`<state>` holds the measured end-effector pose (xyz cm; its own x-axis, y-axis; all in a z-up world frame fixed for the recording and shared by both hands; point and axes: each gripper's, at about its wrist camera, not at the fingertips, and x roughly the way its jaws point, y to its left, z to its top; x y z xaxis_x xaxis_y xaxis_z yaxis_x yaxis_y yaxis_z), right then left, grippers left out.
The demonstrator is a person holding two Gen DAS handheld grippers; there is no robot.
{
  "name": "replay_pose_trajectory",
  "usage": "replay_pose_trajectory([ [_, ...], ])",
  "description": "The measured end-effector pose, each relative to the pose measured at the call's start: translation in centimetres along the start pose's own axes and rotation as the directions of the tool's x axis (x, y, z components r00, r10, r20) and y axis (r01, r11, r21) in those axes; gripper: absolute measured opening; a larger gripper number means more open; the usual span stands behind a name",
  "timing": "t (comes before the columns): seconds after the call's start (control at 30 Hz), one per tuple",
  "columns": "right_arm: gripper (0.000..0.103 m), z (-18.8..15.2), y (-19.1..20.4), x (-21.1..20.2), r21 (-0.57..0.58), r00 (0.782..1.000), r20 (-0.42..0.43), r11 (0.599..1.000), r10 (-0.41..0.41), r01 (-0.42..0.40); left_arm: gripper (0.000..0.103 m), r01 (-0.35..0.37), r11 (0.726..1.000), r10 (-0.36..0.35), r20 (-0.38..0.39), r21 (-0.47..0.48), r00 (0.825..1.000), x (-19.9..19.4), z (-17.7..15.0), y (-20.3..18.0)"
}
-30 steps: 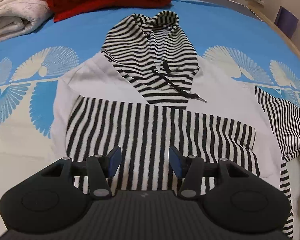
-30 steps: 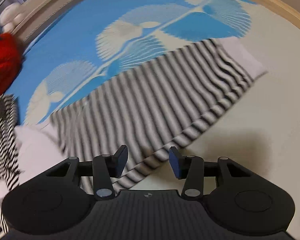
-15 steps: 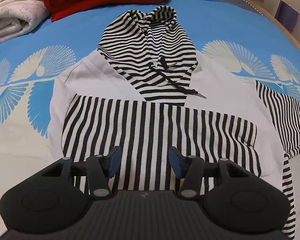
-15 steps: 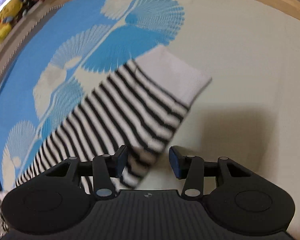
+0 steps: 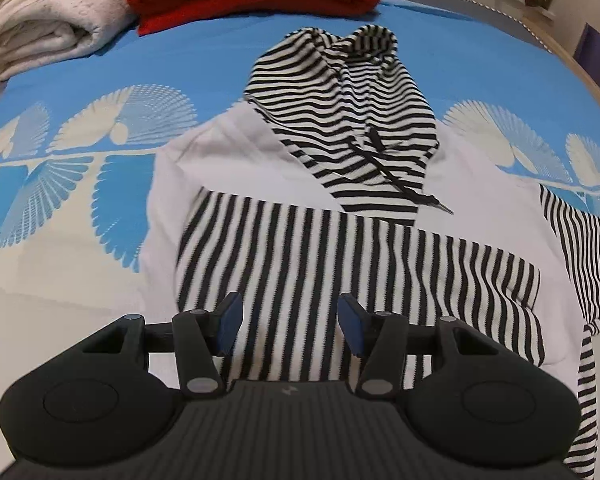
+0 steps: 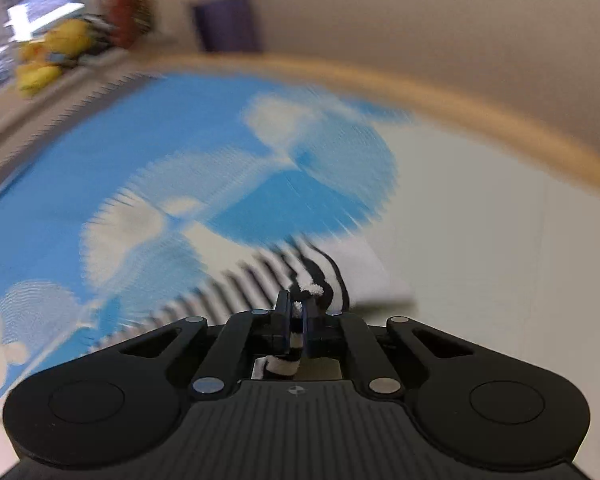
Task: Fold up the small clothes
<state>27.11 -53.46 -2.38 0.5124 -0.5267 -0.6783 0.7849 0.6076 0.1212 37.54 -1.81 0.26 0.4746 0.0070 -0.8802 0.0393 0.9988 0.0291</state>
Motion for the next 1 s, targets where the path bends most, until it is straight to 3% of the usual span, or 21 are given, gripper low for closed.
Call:
replay_pose_trajectory([
  [0.2,0.004,-0.1,6.2,-5.7,-0.15,0.977,0.098,0.973,0.188,-0.173,0.058,-0.014,0.997,0.014,-0.001,-0.075,1.0,-0.2,0.5,1.8],
  [0.4,0.004,-2.0,10.9,-9.2,-0.277,0.963,0.086,0.934,0.257,-0.225,0.058,0.026,0.979,-0.02,0.033,-0.201,0.999,-1.8,1.5,4.2],
  [0.47,0.004,-3.3,13.3,-10.5,-0.34,0.955,0.085,0.909,0.285,-0.241,0.058,0.036,0.974,-0.029,0.035,-0.223,0.999,-2.1,1.7,4.8],
  [0.57,0.004,-6.0,17.3,-13.4,-0.463,0.928,0.079,0.838,0.364,-0.289,0.058,0.047,0.97,-0.04,0.034,-0.24,0.999,-2.3,1.8,5.5],
  [0.63,0.004,-8.2,20.0,-15.5,-0.561,0.897,0.043,0.753,0.44,-0.343,0.058,0.054,0.967,-0.045,0.042,-0.251,0.998,-2.6,1.8,6.3],
  [0.7,0.004,-10.9,22.5,-17.7,-0.667,0.846,-0.045,0.614,0.532,-0.422,0.058,0.055,0.961,-0.043,0.05,-0.27,0.998,-2.9,1.9,7.2],
  [0.73,0.005,-12.6,23.7,-19.0,-0.715,0.801,-0.126,0.506,0.586,-0.483,0.058,0.054,0.959,-0.04,0.053,-0.28,0.998,-3.0,2.0,7.7],
  [0.8,0.005,-16.1,25.4,-20.8,-0.743,0.684,-0.355,0.251,0.638,-0.62,0.058,0.055,0.953,-0.04,0.056,-0.298,0.998,-3.2,2.1,8.6],
  [0.83,0.006,-17.5,25.9,-21.3,-0.732,0.644,-0.438,0.167,0.627,-0.661,0.058,0.057,0.951,-0.042,0.056,-0.305,0.998,-3.2,2.1,8.9],
  [0.9,0.011,-19.8,26.7,-21.8,-0.695,0.606,-0.558,0.079,0.566,-0.714,0.058,0.061,0.948,-0.046,0.055,-0.313,0.997,-3.3,2.1,9.5],
  [0.93,0.017,-20.4,27.0,-21.8,-0.679,0.6,-0.587,0.072,0.544,-0.73,0.058,0.061,0.947,-0.046,0.054,-0.316,0.997,-3.4,2.1,9.7],
  [1.0,0.028,-20.3,27.4,-21.6,-0.651,0.6,-0.605,0.109,0.524,-0.751,0.058,0.062,0.945,-0.048,0.053,-0.321,0.997,-3.4,2.0,10.0],
])
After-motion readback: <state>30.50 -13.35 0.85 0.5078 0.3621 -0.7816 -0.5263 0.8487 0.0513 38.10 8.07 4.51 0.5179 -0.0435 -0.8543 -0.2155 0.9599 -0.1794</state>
